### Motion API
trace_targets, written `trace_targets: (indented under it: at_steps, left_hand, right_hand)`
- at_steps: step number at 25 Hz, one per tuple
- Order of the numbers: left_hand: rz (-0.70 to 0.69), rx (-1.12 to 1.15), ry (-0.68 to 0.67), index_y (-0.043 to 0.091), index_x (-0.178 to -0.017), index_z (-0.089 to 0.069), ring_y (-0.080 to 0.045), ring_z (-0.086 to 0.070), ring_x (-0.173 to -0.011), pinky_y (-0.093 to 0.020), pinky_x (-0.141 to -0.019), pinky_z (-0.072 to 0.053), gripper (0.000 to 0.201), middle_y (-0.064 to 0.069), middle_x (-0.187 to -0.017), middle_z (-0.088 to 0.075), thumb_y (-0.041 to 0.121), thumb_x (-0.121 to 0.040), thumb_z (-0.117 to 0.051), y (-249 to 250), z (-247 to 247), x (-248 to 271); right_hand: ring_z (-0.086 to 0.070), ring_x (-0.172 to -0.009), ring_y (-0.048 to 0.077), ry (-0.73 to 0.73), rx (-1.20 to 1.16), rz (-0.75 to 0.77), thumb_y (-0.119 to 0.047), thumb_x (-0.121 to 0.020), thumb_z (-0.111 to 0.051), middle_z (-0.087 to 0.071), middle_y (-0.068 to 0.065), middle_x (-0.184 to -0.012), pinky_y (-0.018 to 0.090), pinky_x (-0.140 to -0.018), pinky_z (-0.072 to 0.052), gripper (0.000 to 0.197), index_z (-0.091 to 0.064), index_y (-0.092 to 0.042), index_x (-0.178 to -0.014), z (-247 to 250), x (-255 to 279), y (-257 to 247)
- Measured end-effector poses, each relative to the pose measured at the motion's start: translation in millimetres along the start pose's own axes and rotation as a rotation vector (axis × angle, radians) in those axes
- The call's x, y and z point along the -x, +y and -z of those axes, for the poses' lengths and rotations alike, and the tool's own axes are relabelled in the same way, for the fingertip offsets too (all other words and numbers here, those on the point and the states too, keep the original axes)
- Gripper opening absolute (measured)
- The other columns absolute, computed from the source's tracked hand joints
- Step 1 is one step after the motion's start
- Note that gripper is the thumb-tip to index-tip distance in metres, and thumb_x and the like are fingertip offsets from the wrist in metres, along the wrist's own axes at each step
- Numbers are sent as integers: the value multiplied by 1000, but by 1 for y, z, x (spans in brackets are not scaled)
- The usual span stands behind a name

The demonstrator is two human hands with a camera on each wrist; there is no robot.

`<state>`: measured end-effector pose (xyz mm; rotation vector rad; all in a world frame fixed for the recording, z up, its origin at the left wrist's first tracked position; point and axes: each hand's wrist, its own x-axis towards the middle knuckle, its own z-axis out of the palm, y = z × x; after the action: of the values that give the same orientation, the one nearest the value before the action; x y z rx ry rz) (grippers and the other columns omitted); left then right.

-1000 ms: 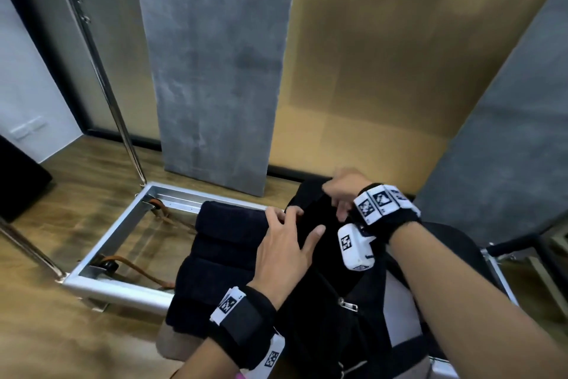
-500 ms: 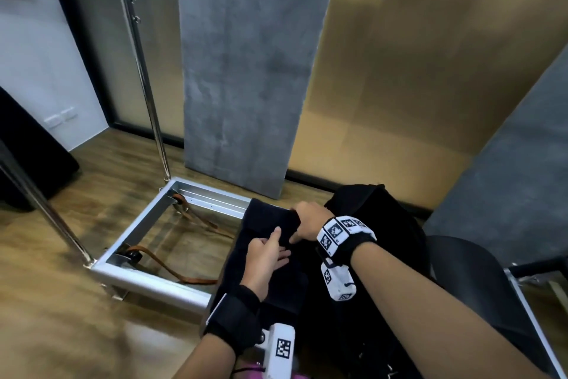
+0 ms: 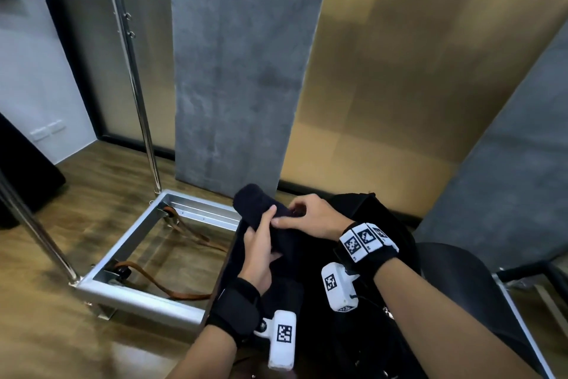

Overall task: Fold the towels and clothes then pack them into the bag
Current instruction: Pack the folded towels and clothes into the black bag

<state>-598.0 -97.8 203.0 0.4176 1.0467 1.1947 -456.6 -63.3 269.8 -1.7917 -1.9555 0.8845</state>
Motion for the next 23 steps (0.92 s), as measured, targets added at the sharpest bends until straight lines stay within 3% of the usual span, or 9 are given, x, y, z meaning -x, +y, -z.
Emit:
trace_targets:
  at_steps: [3, 5, 7, 10, 13, 15, 17, 20, 23]
  left_hand:
    - [-5, 102, -115, 12, -124, -74, -29, -78, -106, -42, -86, -62, 53, -12, -113, -80, 48, -86, -81, 10, -24, 2]
    - [6, 92, -209, 10, -126, -73, -30, -77, -108, -46, -95, -62, 54, -14, -116, -79, 47, -87, -79, 12, -46, 6]
    - [6, 36, -284, 10, -127, -72, -29, -78, -105, -44, -90, -64, 54, -14, -113, -80, 49, -90, -75, 12, -68, 10]
    - [-6, -66, -414, 17, -129, -69, -23, -79, -99, -30, -71, -63, 52, -8, -109, -81, 54, -92, -72, 6, -100, 17]
    - [-71, -357, -546, 27, -129, -67, -15, -76, -107, -29, -87, -61, 59, -1, -120, -78, 73, -91, -64, -3, -123, 20]
    - [-230, -805, -532, 24, -126, -70, -17, -59, -127, -31, -108, -46, 72, -3, -131, -61, 82, -95, -41, -15, -125, 14]
    - [-453, -1225, -473, 22, -124, -68, -24, -40, -135, -34, -110, -34, 68, -3, -129, -43, 75, -102, -31, -32, -119, 12]
    - [-757, -1564, -395, 30, -131, -58, -26, -34, -136, -41, -108, -41, 36, -7, -142, -36, 52, -103, -52, -54, -109, 17]
    - [-729, -1690, -348, 29, -135, -57, -28, -31, -143, -41, -109, -41, 38, -9, -155, -30, 28, -96, -58, -57, -109, 20]
  right_hand:
    - [-68, -108, 9, 46, -260, -103, -85, -62, -70, -72, -5, -119, 36, -100, -55, 90, -66, -21, -125, 21, 20, 1]
    - [-68, -117, 17, -55, -430, -220, -84, -70, -65, -69, -3, -132, 43, -100, -58, 94, -54, -27, -143, 34, 38, 4]
    - [-74, -105, 33, -175, -580, -258, -75, -85, -63, -75, 10, -119, 47, -88, -62, 72, -59, -24, -134, 48, 56, 6]
    - [-71, -87, 45, -124, -643, -283, -58, -99, -59, -72, 30, -106, 44, -75, -63, 63, -62, -1, -127, 79, 87, 13]
    - [-64, -70, 36, -11, -632, -335, -48, -104, -56, -67, 29, -94, 33, -56, -55, 66, -60, 14, -125, 106, 114, 30]
    - [-59, -59, 32, 47, -546, -438, -45, -105, -55, -64, 27, -85, 31, -49, -48, 65, -57, 17, -126, 119, 123, 44]
    - [-56, -54, 30, 56, -394, -613, -44, -104, -54, -63, 26, -83, 33, -50, -43, 63, -55, 14, -129, 128, 124, 60]
    - [-60, -75, 37, -12, -227, -829, -43, -100, -56, -64, 30, -104, 40, -64, -43, 55, -53, 2, -132, 133, 116, 79]
    - [-63, -67, 35, -36, -155, -879, -43, -96, -59, -67, 22, -94, 38, -63, -48, 40, -58, -6, -113, 121, 97, 86]
